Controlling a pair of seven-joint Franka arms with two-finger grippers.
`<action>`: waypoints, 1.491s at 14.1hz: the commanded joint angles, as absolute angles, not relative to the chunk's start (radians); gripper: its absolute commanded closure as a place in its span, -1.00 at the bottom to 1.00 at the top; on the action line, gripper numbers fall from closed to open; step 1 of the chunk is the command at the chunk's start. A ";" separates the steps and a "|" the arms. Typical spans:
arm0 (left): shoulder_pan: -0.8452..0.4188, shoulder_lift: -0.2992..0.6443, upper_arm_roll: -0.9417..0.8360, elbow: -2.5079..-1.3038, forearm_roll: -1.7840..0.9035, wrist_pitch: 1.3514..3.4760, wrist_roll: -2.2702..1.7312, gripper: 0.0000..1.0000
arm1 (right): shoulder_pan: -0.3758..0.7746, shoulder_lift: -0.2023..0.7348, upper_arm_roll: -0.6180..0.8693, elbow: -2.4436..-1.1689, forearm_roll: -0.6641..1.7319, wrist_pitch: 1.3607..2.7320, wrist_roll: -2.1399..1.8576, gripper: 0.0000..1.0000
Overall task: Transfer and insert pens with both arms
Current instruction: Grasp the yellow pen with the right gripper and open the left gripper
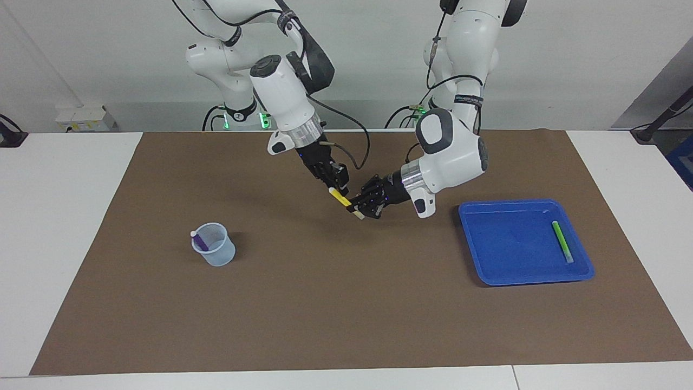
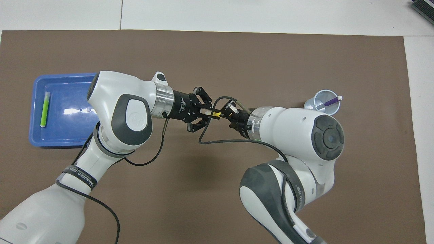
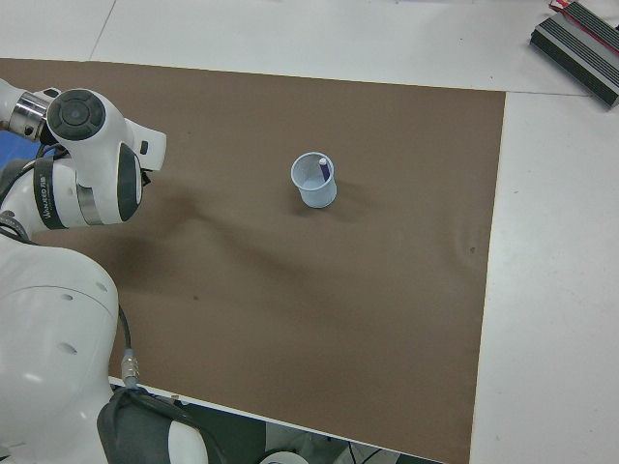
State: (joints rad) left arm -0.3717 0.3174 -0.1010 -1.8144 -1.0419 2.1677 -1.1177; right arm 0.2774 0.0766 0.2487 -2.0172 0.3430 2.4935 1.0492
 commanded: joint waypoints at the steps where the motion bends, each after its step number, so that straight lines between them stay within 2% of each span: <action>1: -0.387 0.288 -0.089 -1.848 -1.063 2.187 -1.127 1.00 | 0.270 0.051 0.250 -2.048 0.351 2.514 1.035 0.20; 10: -0.387 0.288 -0.087 -1.848 -1.063 2.191 -1.131 1.00 | 0.253 0.058 0.249 -2.048 0.351 2.516 1.020 0.20; 11: -0.387 0.288 -0.087 -1.848 -1.063 2.192 -1.128 1.00 | 0.253 0.058 0.249 -2.048 0.351 2.516 1.020 0.25; 15: -0.387 0.288 -0.087 -1.848 -1.063 2.192 -1.131 1.00 | 0.253 0.058 0.249 -2.048 0.351 2.519 1.020 0.80; 16: -0.387 0.288 -0.087 -1.848 -1.063 2.192 -1.131 1.00 | 0.253 0.058 0.249 -2.048 0.351 2.519 1.020 1.00; 20: -0.387 0.288 -0.087 -1.848 -1.063 2.192 -1.132 1.00 | 0.253 0.060 0.249 -2.045 0.351 2.519 1.020 1.00; 21: -0.387 0.288 -0.086 -1.845 -1.062 2.197 -1.128 0.42 | 0.253 0.061 0.249 -2.042 0.351 2.517 1.022 1.00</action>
